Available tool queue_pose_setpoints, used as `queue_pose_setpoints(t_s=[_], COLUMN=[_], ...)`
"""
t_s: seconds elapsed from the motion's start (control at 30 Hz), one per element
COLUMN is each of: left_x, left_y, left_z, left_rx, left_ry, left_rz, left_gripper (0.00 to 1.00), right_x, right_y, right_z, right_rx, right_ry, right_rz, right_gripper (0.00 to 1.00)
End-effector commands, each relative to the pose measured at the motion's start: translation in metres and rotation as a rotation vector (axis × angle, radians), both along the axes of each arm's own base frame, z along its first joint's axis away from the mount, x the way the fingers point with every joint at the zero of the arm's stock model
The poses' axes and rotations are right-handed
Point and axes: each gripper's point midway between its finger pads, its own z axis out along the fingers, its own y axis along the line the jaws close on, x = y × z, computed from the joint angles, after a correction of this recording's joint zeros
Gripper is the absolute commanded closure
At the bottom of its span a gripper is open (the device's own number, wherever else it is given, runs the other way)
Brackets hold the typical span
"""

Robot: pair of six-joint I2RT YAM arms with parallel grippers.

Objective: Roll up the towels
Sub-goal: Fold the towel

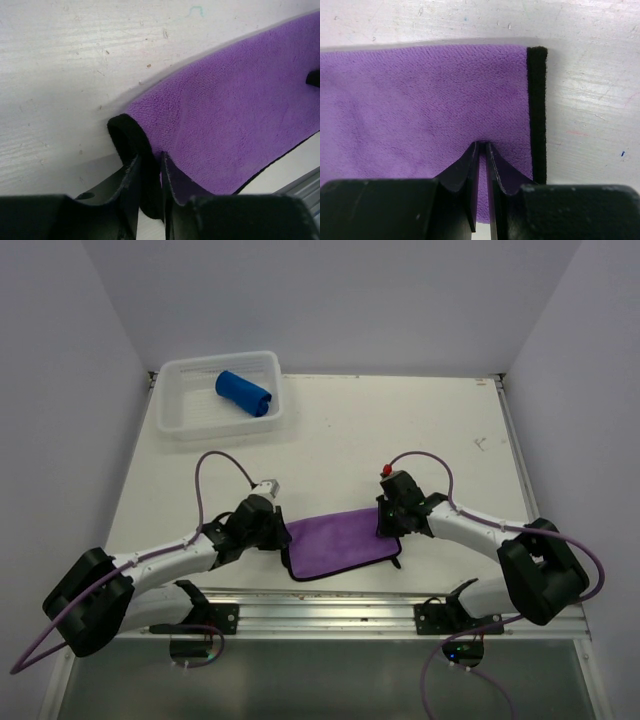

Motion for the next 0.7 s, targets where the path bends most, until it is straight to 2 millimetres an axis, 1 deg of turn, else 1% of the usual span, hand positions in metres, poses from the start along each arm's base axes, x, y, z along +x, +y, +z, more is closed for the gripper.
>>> queue_pose_setpoints(t_s=[0.0, 0.07, 0.17, 0.23, 0.37, 0.5, 0.67], left_x=[0.005, 0.004, 0.004, 0.005, 0.008, 0.013, 0.018], left_y=[-0.009, -0.009, -0.009, -0.010, -0.016, -0.023, -0.026], left_z=[0.010, 0.010, 0.014, 0.020, 0.038, 0.056, 0.065], left_rx=[-0.045, -0.045, -0.053, -0.071, -0.127, -0.173, -0.195], left_ry=[-0.040, -0.034, -0.036, -0.039, -0.051, -0.067, -0.076], left_rz=[-0.009, -0.007, 0.004, 0.017, 0.031, 0.040, 0.057], left_gripper=[0.79, 0.85, 0.87, 0.87, 0.91, 0.91, 0.92], right_x=[-0.014, -0.014, -0.012, -0.011, -0.008, -0.008, -0.008], right_y=[-0.010, -0.011, -0.012, -0.012, -0.013, -0.015, -0.016], right_z=[-0.018, -0.017, -0.015, -0.012, -0.007, -0.004, -0.004], right_rx=[-0.042, -0.044, -0.052, -0.056, -0.058, -0.065, -0.068], right_ry=[0.063, 0.060, 0.051, 0.049, 0.033, 0.026, 0.026], right_rz=[-0.010, -0.010, -0.009, -0.011, -0.014, -0.016, -0.020], right_gripper=[0.86, 0.86, 0.85, 0.84, 0.80, 0.79, 0.78])
